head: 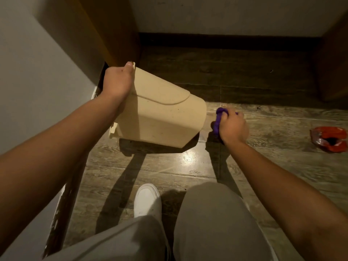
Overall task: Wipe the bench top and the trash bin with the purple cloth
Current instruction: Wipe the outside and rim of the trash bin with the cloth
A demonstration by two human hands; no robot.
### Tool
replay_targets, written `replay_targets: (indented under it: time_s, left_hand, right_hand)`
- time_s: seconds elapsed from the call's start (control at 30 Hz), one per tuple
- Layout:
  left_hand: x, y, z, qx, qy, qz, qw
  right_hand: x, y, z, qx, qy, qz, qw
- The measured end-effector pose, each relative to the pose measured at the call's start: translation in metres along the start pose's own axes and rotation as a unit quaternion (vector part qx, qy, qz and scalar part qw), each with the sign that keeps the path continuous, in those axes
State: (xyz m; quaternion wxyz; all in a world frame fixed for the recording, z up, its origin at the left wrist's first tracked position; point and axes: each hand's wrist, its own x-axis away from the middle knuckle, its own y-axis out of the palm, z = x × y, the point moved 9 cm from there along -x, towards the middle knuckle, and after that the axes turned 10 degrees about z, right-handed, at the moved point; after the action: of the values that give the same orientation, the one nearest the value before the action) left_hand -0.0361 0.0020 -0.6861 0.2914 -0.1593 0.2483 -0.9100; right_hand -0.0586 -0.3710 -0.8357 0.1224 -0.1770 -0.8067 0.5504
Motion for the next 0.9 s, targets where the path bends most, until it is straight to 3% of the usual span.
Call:
replay_targets:
  time_s: [0.07, 0.1, 0.17, 0.23, 0.37, 0.53, 0.67, 0.9]
  left_hand:
    - [-0.002, 0.005, 0.003, 0.003, -0.020, -0.041, 0.999]
    - [0.000, 0.010, 0.007, 0.010, -0.024, -0.100, 0.995]
    - [0.011, 0.016, 0.013, -0.009, 0.027, -0.239, 0.971]
    - [0.028, 0.008, -0.005, -0.055, 0.076, -0.304, 0.948]
    - [0.048, 0.008, -0.031, -0.090, 0.140, -0.258, 0.952]
    - [0.049, 0.014, -0.025, -0.027, 0.106, -0.260, 0.959]
    - [0.055, 0.019, -0.021, 0.008, 0.098, -0.264, 0.960]
    - [0.051, 0.030, -0.019, 0.084, 0.068, -0.251, 0.962]
  right_hand:
    - [0.000, -0.008, 0.010, -0.032, 0.024, 0.020, 0.999]
    - [-0.001, -0.012, 0.009, -0.048, 0.027, 0.031, 0.998]
    - [-0.004, -0.023, -0.002, -0.089, 0.026, 0.053, 0.994]
    - [-0.008, -0.035, -0.026, -0.152, 0.011, 0.073, 0.986]
    - [-0.013, -0.058, -0.084, -0.249, -0.033, 0.083, 0.964]
    - [-0.007, -0.096, -0.145, -0.305, -0.103, 0.102, 0.941]
    - [0.025, -0.099, -0.206, -0.290, -0.202, 0.090, 0.931]
    - [0.061, -0.054, -0.235, -0.209, -0.241, 0.111, 0.941]
